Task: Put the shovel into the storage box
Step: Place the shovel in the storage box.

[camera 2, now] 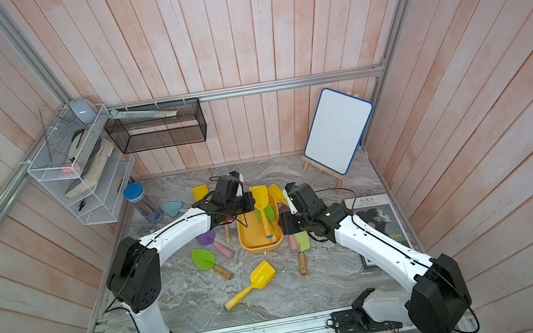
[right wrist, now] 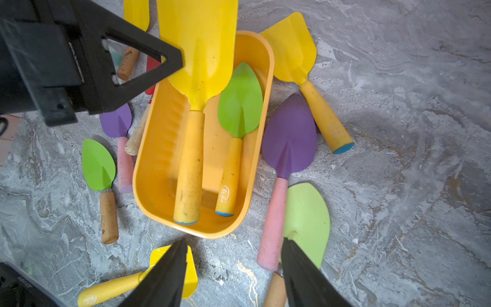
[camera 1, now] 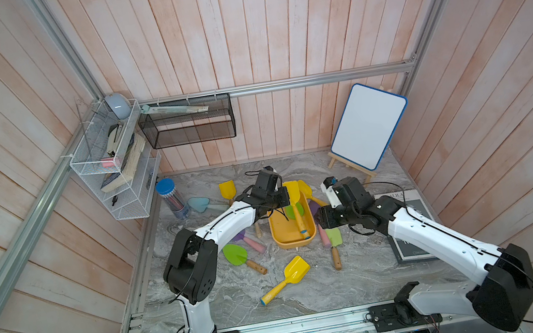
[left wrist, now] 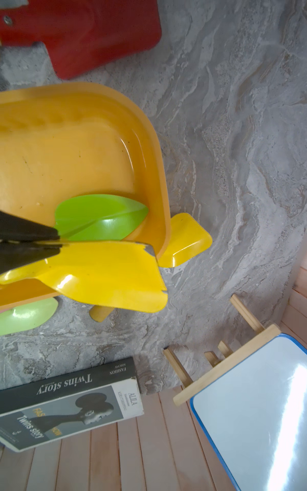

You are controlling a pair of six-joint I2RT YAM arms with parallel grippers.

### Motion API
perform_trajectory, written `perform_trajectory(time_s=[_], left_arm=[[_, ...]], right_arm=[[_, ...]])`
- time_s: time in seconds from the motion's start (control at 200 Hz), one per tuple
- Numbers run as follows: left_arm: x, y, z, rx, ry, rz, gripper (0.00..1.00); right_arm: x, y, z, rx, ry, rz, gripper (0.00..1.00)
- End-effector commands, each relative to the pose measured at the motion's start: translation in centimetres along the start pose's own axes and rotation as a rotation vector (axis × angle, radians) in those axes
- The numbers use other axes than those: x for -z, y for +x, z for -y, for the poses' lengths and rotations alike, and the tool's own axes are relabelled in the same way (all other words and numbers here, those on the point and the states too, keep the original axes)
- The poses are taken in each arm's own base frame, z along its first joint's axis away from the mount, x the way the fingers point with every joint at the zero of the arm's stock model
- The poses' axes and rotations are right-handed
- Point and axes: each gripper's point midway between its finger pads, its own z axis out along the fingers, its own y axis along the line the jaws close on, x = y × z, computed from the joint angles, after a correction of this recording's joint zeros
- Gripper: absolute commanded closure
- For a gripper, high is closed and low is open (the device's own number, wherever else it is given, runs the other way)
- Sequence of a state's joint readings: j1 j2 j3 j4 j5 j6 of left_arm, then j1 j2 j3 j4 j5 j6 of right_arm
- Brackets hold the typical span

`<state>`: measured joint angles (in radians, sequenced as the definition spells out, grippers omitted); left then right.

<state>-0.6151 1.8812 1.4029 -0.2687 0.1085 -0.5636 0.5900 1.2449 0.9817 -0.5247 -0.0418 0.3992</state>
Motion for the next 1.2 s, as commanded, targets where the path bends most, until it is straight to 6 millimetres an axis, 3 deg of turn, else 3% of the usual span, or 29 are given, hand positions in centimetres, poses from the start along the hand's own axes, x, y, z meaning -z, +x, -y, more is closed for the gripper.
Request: perform_trajectory(time_s=[0.0, 0.515, 1.195], left_arm=[[-0.3, 0.3, -0.4, -0.026, 0.010, -0.013, 1.00], [-3.6, 1.3, -2.3, -0.014, -0.018, -0.023, 1.00], [-6.3, 4.9, -4.3, 0.045, -0.064, -0.155, 1.00]], right_arm=[[0.3, 0.8, 0.9, -0.008, 0.028, -0.011, 0.39], [0.1, 1.8, 1.3, -0.023, 0.027, -0.023, 0.41], [-0.7, 2.5, 1.4, -0.026, 0.014, -0.037, 0.42]])
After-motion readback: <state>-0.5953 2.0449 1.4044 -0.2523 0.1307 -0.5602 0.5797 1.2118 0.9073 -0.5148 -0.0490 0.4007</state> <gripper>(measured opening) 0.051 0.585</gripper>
